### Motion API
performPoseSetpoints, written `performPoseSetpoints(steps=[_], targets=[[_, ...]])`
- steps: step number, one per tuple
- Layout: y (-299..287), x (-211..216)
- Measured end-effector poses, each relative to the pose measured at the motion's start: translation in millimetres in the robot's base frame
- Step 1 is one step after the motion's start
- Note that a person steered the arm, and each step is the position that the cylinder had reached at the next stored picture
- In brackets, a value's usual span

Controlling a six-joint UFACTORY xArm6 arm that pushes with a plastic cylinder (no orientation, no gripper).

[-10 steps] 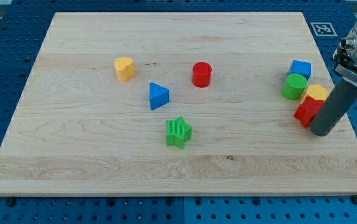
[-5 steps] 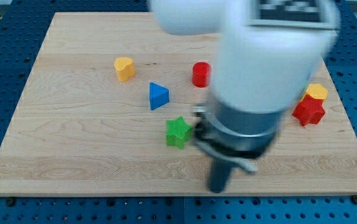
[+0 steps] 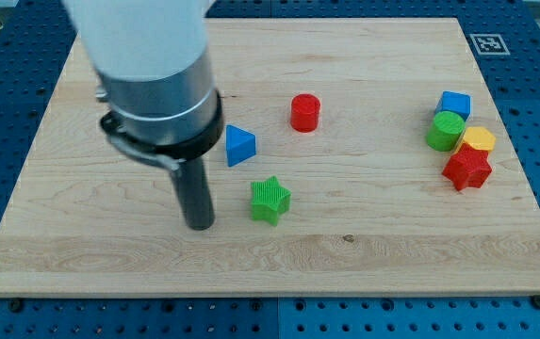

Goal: Push the green star closer to the red star

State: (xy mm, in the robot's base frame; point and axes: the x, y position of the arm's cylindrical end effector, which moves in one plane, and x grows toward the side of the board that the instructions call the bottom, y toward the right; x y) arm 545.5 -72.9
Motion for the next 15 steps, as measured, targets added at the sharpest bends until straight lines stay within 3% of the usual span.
performPoseSetpoints(steps=[5, 9, 13, 15], targets=[[61, -5], [177, -5], [195, -6], [195, -49]])
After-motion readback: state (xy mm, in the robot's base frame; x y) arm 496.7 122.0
